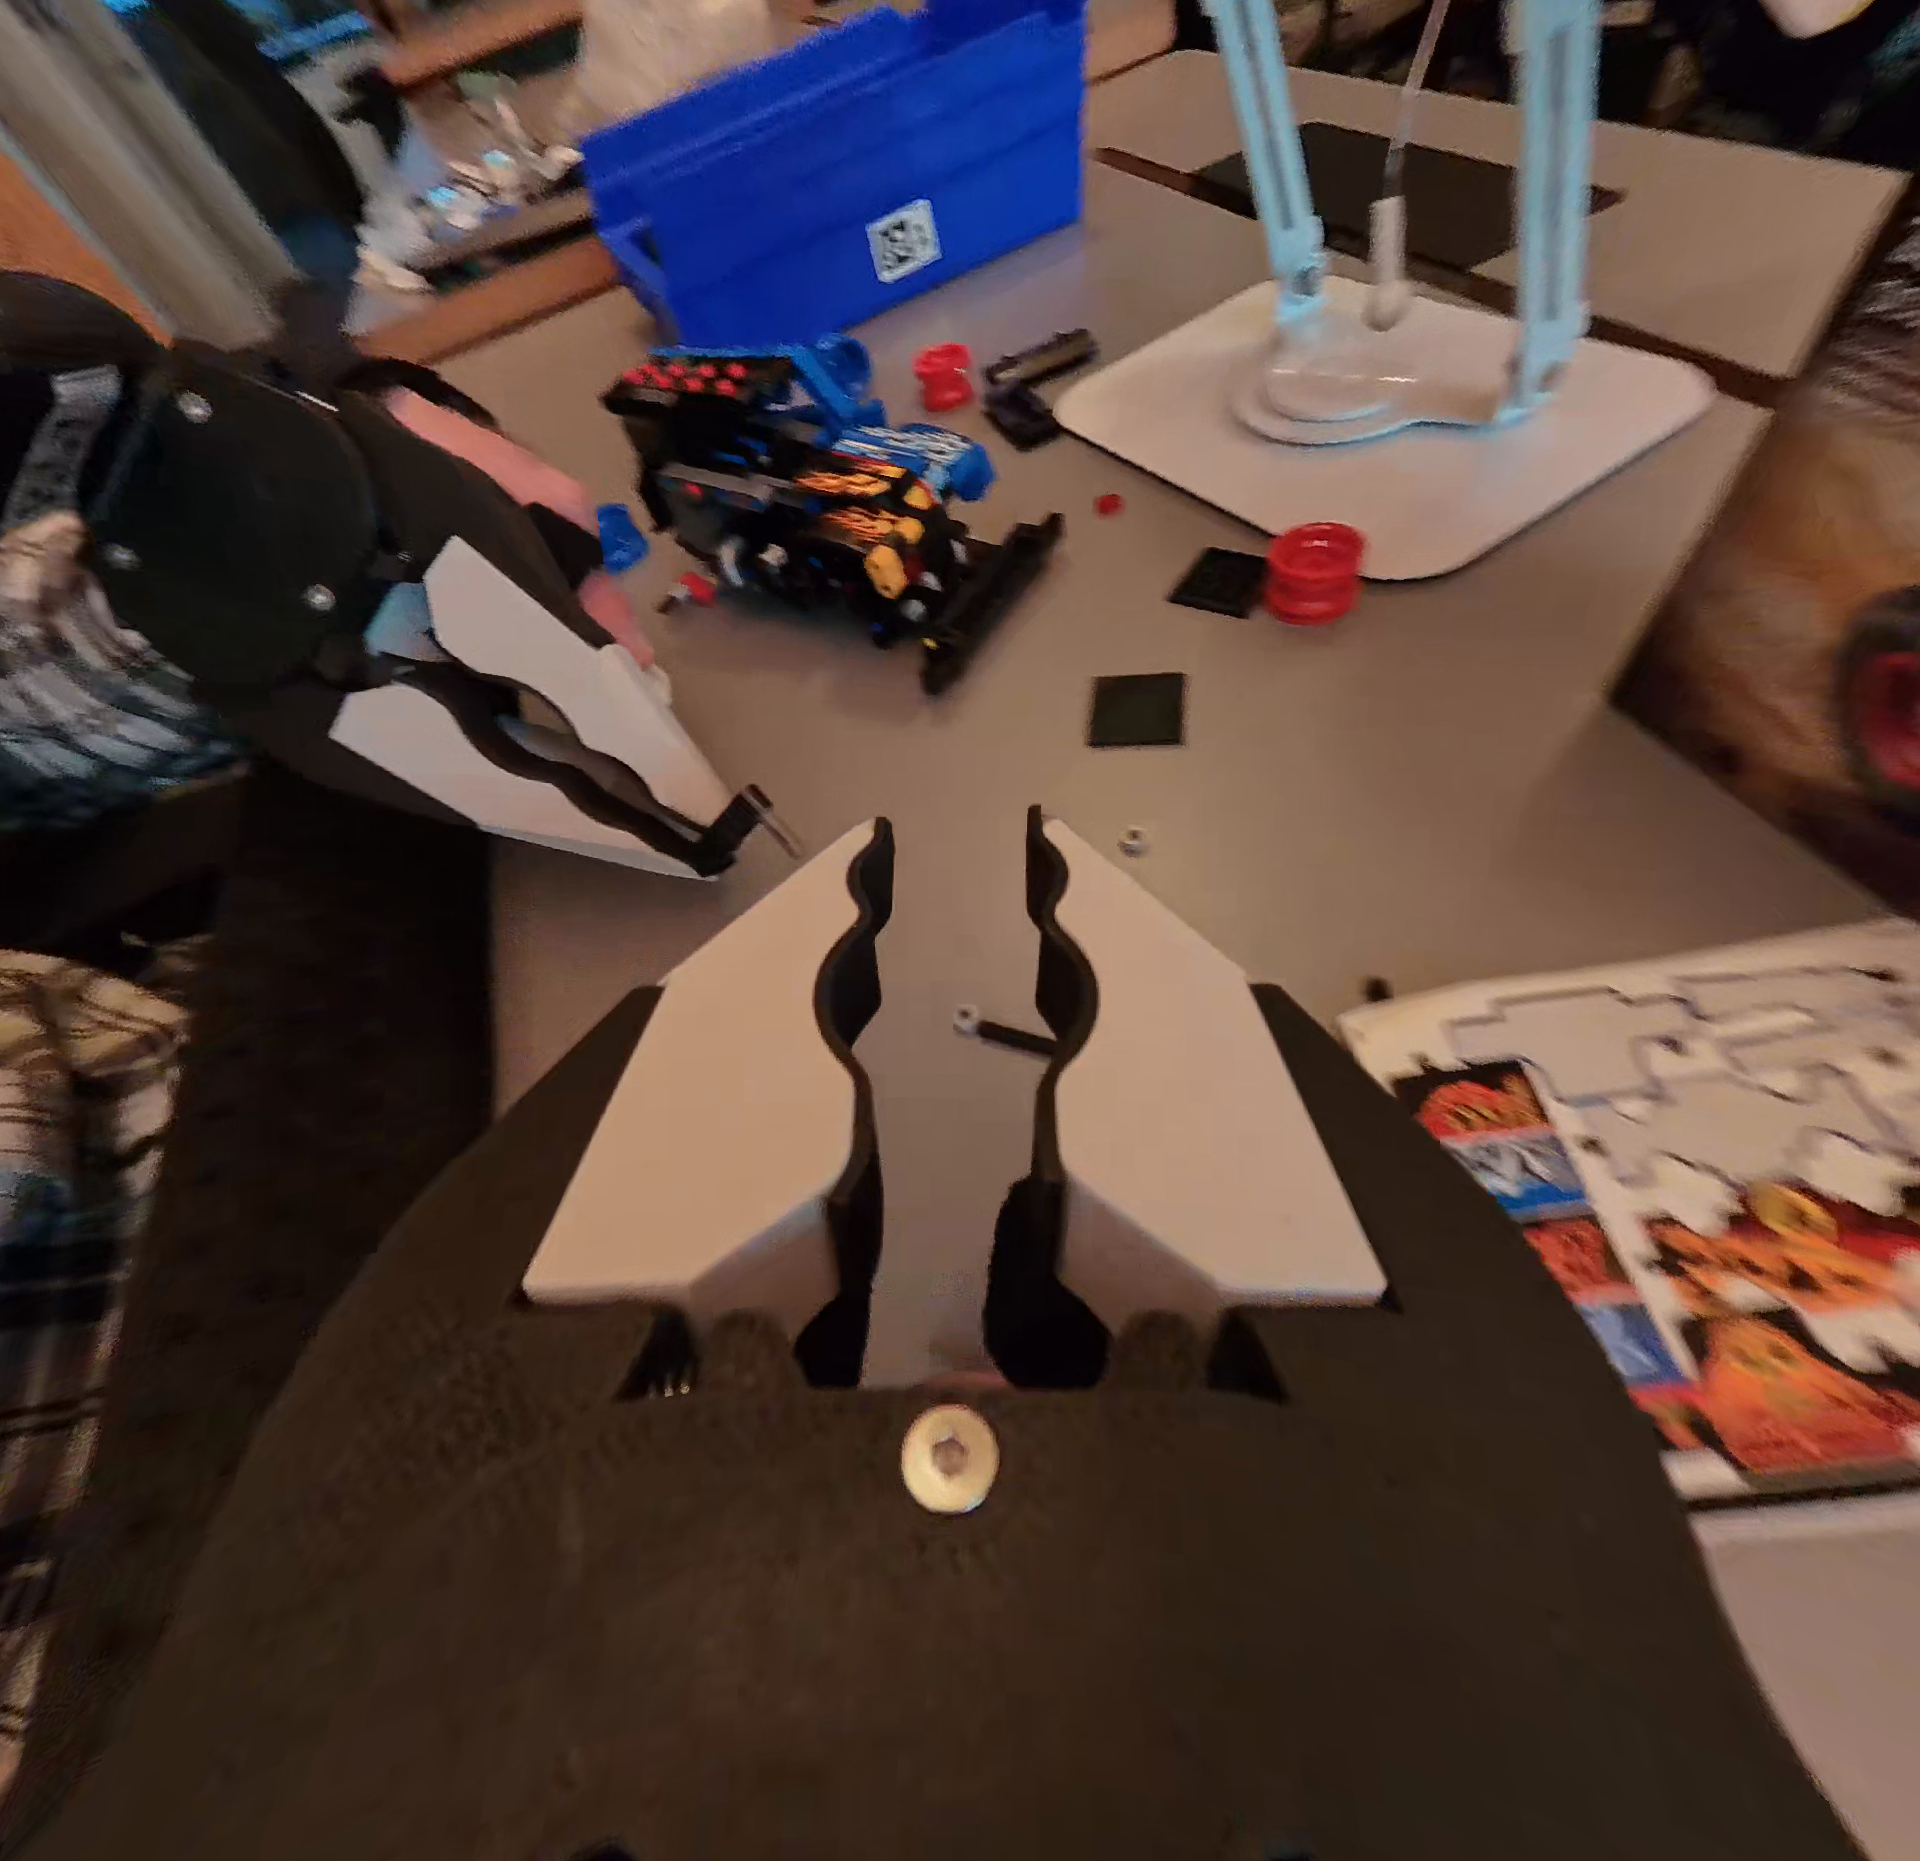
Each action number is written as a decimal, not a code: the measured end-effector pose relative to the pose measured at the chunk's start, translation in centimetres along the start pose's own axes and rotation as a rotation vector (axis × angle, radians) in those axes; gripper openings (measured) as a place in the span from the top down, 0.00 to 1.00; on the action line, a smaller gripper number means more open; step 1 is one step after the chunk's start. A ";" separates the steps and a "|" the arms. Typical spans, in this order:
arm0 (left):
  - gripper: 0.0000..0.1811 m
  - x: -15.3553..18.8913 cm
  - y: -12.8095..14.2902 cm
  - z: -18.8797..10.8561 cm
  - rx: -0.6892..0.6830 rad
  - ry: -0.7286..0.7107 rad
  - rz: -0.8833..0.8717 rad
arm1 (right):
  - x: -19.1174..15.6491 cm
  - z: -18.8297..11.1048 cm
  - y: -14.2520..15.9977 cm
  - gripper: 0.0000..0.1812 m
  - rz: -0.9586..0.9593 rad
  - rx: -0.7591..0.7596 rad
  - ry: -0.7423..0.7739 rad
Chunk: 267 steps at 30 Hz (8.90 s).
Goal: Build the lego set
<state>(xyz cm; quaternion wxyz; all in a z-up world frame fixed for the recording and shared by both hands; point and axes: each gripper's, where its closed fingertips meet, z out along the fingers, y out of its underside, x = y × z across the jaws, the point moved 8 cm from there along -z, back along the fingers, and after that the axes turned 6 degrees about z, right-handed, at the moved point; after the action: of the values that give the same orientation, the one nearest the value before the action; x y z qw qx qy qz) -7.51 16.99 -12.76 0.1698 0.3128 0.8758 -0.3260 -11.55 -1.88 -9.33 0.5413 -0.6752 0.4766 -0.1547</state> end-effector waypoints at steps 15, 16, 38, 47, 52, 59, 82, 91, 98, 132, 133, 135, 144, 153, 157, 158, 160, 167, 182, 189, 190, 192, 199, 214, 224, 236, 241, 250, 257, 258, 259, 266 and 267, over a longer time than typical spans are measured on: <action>0.97 1.2 -1.7 2.1 -0.231 0.104 0.137 | 2.9 -12.5 5.6 0.91 -0.045 -0.271 0.538; 0.97 1.2 -1.9 2.2 -0.230 0.107 0.136 | 3.0 -13.2 5.8 0.91 -0.039 -0.280 0.557; 0.86 0.7 -1.8 2.4 -0.016 0.112 0.057 | 4.0 -14.1 3.6 0.92 -0.069 -0.354 0.588; 0.87 0.8 -1.5 2.5 -0.006 0.097 0.042 | 7.9 -6.6 4.2 0.97 -0.031 -0.520 0.421; 0.87 0.7 -1.4 2.5 0.001 0.106 0.035 | 9.0 -5.9 4.8 0.96 0.003 -0.569 0.404; 0.87 0.7 -1.4 2.5 0.001 0.104 0.033 | 10.1 -5.1 4.2 0.97 0.018 -0.496 0.408; 0.87 0.5 -1.3 2.6 0.004 0.104 0.013 | 8.3 -3.5 4.1 0.89 -0.022 -0.521 0.325; 0.87 0.5 -1.2 2.6 0.008 0.108 0.005 | 7.8 -2.3 4.1 0.95 -0.045 -0.517 0.339; 0.87 0.4 -1.0 2.6 0.008 0.111 -0.005 | 7.6 -2.6 4.3 1.00 -0.047 -0.522 0.312; 0.87 0.2 -0.7 2.6 0.018 0.126 -0.039 | 10.8 -4.8 2.8 0.90 0.034 -0.451 0.361; 0.87 0.1 -0.7 2.6 0.019 0.128 -0.041 | 10.8 -5.2 3.0 0.90 0.051 -0.468 0.358; 0.87 0.1 -0.7 2.6 0.020 0.130 -0.042 | 10.6 -5.4 3.4 0.90 0.066 -0.486 0.356; 0.87 0.1 -0.7 2.6 0.023 0.132 -0.052 | 9.1 -4.3 4.3 1.00 0.001 -0.577 0.380; 0.86 0.0 -0.5 2.6 0.028 0.136 -0.061 | 8.6 -5.2 3.8 1.00 -0.003 -0.501 0.363; 0.86 0.0 -0.5 2.7 0.031 0.140 -0.067 | 8.9 -6.8 3.7 0.95 0.021 -0.459 0.374; 0.86 0.0 -0.5 2.7 0.032 0.141 -0.069 | 9.0 -7.1 3.7 0.94 0.025 -0.455 0.376; 0.86 0.0 -0.5 2.7 0.033 0.142 -0.071 | 9.0 -7.4 3.7 0.93 0.024 -0.446 0.375; 0.86 0.0 -0.5 2.6 0.034 0.142 -0.071 | 9.2 -7.7 4.3 0.93 0.003 -0.465 0.368; 0.86 0.1 -0.4 2.5 0.034 0.147 -0.069 | 8.6 -7.3 5.3 0.92 -0.015 -0.538 0.307; 0.86 0.1 -0.4 2.5 0.036 0.150 -0.070 | 8.1 -6.2 5.5 0.92 -0.023 -0.567 0.311; 0.86 0.0 -0.4 2.5 0.036 0.150 -0.070 | 8.0 -6.2 5.5 0.92 -0.027 -0.568 0.314; 0.86 0.1 -0.4 2.5 0.037 0.150 -0.070 | 8.0 -6.1 5.5 0.94 -0.033 -0.567 0.318; 0.86 0.1 -0.3 2.5 0.037 0.151 -0.067 | 8.3 -6.6 5.4 0.90 -0.013 -0.529 0.347; 0.86 0.0 -0.2 2.4 0.036 0.154 -0.067 | 7.7 -7.0 5.6 0.87 -0.058 -0.529 0.276; 0.86 0.0 -0.3 2.5 0.037 0.156 -0.072 | 6.4 -6.3 6.1 0.93 -0.109 -0.574 0.252; 0.86 -0.8 -1.3 1.6 0.129 0.074 -0.092 | 3.6 -5.6 3.4 0.99 -0.061 -0.293 0.106; 0.85 -1.7 -2.8 0.6 0.263 -0.047 -0.089 | 0.1 -3.8 0.9 0.99 -0.044 -0.135 -0.003; 0.84 -2.6 -5.1 -1.3 0.398 -0.319 -0.045 | -5.1 -0.4 -2.4 0.99 -0.016 -0.051 -0.098; 0.84 -3.2 -5.0 -2.2 0.432 -0.388 -0.078 | -5.7 1.2 -3.0 0.99 0.088 0.073 -0.135; 0.84 -3.2 -5.0 -2.3 0.431 -0.399 -0.076 | -5.6 1.3 -2.9 0.99 0.105 0.090 -0.142; 0.85 -3.2 -5.0 -2.4 0.429 -0.408 -0.073 | -5.7 1.5 -2.9 0.99 0.117 0.104 -0.147; 0.92 -3.4 -4.9 -3.2 0.429 -0.475 -0.086 | -5.8 2.1 -2.5 0.99 0.179 0.204 -0.209; 0.93 -3.4 -5.0 -3.3 0.431 -0.481 -0.086 | -5.7 2.1 -2.5 0.99 0.188 0.217 -0.225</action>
<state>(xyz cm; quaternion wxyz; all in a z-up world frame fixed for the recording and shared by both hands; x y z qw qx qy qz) -8.57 14.81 -6.36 0.2876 0.2184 0.7339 -0.5754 -11.71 3.87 -6.18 0.6730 -0.5784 0.4544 -0.0776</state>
